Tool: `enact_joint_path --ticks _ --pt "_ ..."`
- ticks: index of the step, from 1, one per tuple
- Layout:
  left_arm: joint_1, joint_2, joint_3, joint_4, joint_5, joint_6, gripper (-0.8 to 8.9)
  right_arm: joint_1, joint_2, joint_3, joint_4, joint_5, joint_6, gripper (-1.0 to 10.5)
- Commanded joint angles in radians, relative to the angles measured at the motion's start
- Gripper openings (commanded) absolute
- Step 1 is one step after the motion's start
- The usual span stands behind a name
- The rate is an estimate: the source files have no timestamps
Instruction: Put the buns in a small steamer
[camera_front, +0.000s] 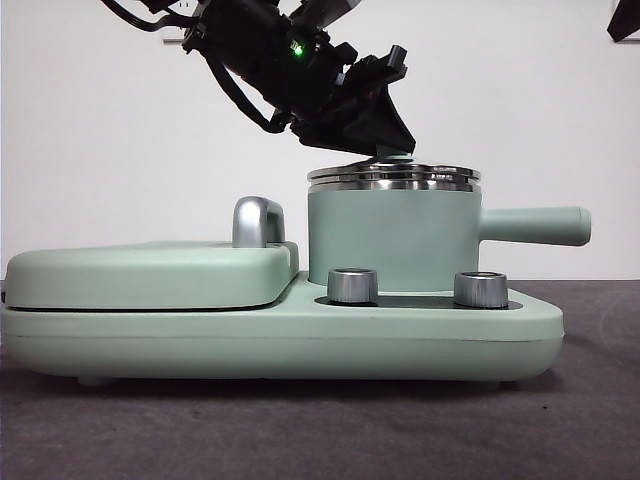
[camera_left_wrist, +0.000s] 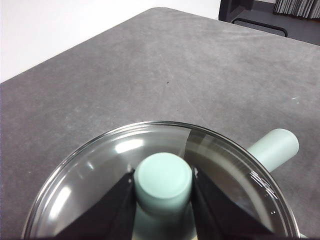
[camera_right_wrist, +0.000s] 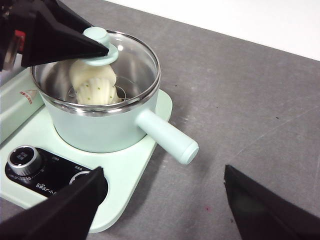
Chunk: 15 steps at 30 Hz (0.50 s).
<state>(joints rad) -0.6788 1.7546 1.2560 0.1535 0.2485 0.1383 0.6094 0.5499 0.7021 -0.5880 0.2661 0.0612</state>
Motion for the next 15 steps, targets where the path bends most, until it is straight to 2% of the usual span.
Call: enact_joint_path --ticks 1,15 --pt "-0.006 0.031 0.035 0.023 0.002 0.007 0.11 0.007 0.003 0.005 0.006 0.003 0.018 3.8" --pt "-0.006 0.045 0.035 -0.043 0.003 -0.002 0.13 0.007 0.003 0.005 0.003 0.004 0.018 3.8"
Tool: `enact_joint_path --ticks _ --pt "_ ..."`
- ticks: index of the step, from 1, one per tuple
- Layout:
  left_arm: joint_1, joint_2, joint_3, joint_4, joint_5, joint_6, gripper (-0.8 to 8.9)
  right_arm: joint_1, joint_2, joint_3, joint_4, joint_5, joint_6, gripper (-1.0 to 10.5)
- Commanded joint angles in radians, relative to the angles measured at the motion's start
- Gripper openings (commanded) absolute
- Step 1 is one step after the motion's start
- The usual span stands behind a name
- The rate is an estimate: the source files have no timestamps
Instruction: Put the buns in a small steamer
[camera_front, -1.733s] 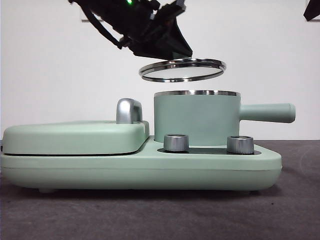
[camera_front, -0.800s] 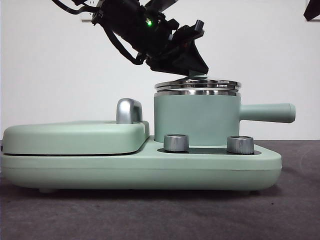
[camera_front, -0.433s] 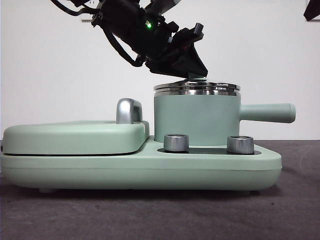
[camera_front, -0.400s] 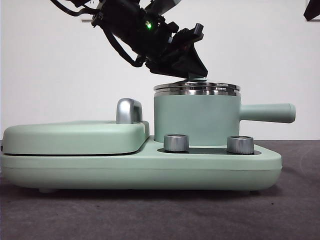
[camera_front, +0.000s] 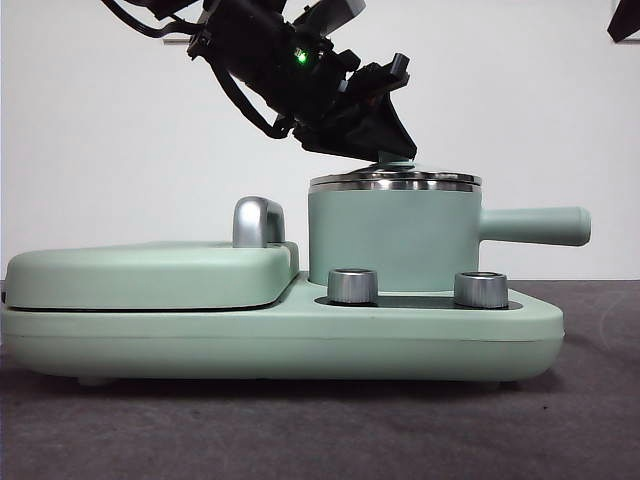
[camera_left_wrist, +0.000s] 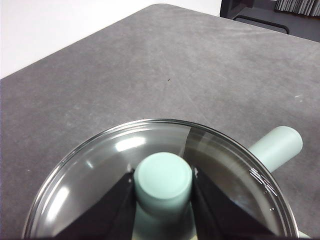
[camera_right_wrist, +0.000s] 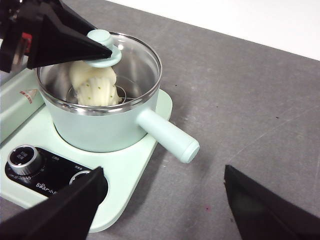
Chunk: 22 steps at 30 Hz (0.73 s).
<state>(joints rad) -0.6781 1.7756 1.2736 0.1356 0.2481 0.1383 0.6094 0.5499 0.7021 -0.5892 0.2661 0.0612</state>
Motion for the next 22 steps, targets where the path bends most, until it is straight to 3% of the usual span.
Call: enact_joint_path --ticks 1,6,15,22 --pt "-0.006 0.023 0.018 -0.035 0.003 -0.002 0.28 0.007 0.003 0.005 0.005 0.004 0.018 3.8" --pt "-0.006 0.021 0.019 -0.063 0.003 -0.023 2.8 0.007 0.003 0.005 0.004 0.004 0.018 3.8" --pt "-0.003 -0.079 0.031 -0.214 0.003 -0.04 2.81 0.007 0.003 0.005 0.005 0.004 0.018 3.8" --pt "0.019 -0.242 0.031 -0.439 0.003 -0.103 2.81 0.007 0.003 0.005 0.005 -0.013 0.018 3.8"
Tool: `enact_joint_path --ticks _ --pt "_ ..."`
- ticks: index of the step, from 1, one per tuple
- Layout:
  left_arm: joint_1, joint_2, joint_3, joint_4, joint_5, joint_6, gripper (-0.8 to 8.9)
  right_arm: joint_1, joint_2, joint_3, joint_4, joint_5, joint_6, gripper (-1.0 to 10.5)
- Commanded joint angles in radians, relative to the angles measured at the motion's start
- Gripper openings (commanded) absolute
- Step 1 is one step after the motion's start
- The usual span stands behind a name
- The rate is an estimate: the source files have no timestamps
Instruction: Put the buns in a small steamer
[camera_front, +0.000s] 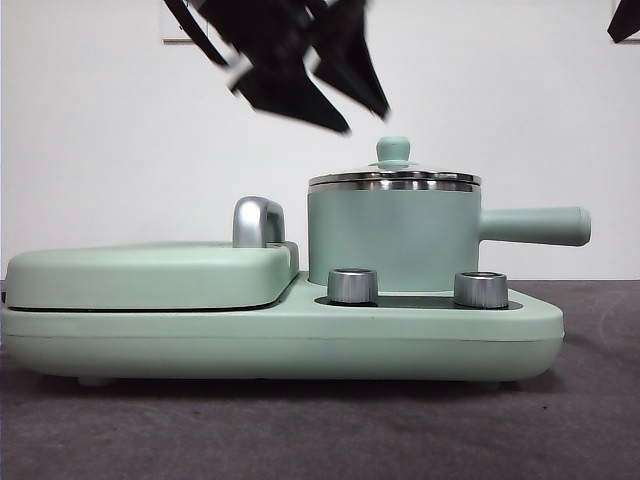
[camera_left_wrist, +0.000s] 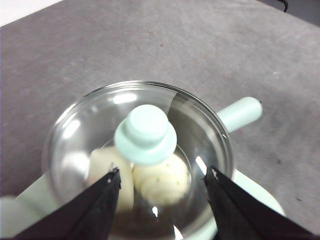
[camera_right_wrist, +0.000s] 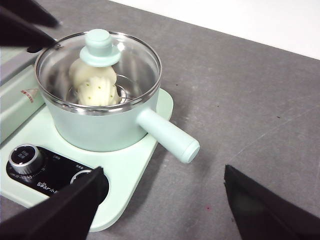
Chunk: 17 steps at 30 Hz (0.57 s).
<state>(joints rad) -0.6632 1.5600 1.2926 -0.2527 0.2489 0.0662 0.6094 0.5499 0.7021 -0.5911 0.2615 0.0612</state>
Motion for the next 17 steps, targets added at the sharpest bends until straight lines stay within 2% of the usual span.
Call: enact_joint_path --ticks 1,10,17 --pt "0.011 -0.051 0.012 -0.093 0.003 -0.036 2.81 0.008 0.004 0.005 0.006 -0.019 0.018 3.8" --pt "0.129 -0.225 -0.002 -0.405 0.002 -0.058 2.81 0.008 0.067 0.005 0.06 -0.112 0.008 3.8" --pt "0.246 -0.36 -0.134 -0.404 0.002 -0.082 2.8 0.008 0.178 0.005 0.214 -0.163 0.006 3.8"
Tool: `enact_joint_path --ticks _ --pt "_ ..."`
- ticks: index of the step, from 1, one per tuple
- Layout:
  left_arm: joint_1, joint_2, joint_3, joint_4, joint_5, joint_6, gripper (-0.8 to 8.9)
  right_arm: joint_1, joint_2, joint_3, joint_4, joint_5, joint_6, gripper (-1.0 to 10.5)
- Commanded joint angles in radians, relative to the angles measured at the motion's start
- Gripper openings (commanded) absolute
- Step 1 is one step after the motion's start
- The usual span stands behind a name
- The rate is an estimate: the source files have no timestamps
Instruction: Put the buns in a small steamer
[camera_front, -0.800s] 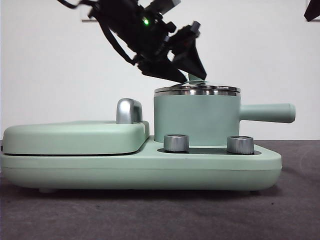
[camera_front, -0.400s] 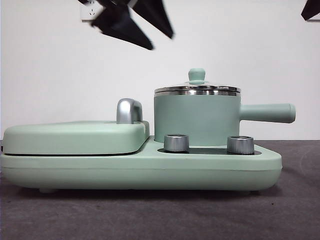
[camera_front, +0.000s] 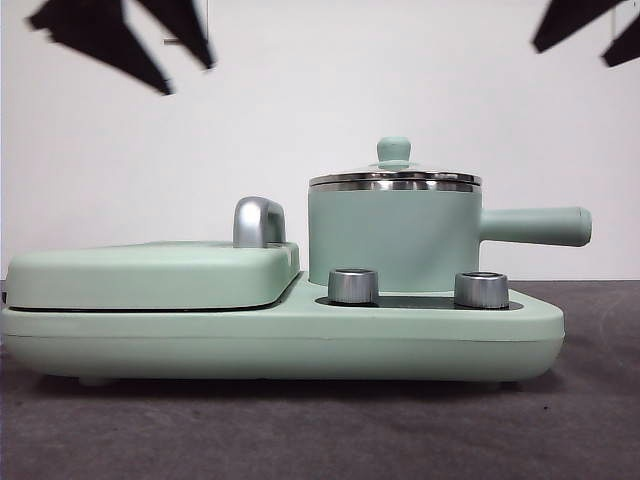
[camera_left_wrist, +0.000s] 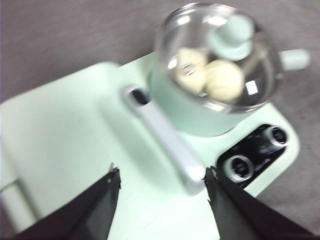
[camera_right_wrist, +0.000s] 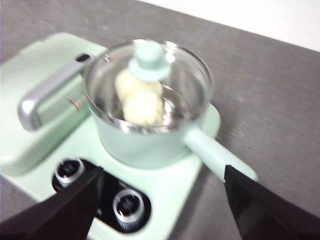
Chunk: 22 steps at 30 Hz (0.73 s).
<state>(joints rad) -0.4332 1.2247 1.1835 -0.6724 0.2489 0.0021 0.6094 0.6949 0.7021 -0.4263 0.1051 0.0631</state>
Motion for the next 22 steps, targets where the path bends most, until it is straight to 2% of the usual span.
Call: enact_joint_path --ticks 1,7,13,18,22 --pt "0.031 -0.048 -0.05 0.02 0.003 -0.018 2.8 0.008 0.052 0.005 0.078 -0.01 0.004 3.8" --pt "0.102 -0.197 -0.202 0.076 0.003 -0.027 2.8 0.008 0.163 0.005 0.226 -0.04 0.004 3.8" --pt "0.13 -0.325 -0.314 0.124 0.002 -0.047 2.8 0.008 0.248 0.006 0.341 -0.061 0.004 3.8" --pt "0.133 -0.383 -0.356 0.159 0.002 -0.048 2.8 0.008 0.28 0.006 0.443 -0.06 0.004 3.8" --pt "0.133 -0.385 -0.356 0.164 0.002 -0.047 2.8 0.008 0.276 0.006 0.447 -0.06 0.004 3.8"
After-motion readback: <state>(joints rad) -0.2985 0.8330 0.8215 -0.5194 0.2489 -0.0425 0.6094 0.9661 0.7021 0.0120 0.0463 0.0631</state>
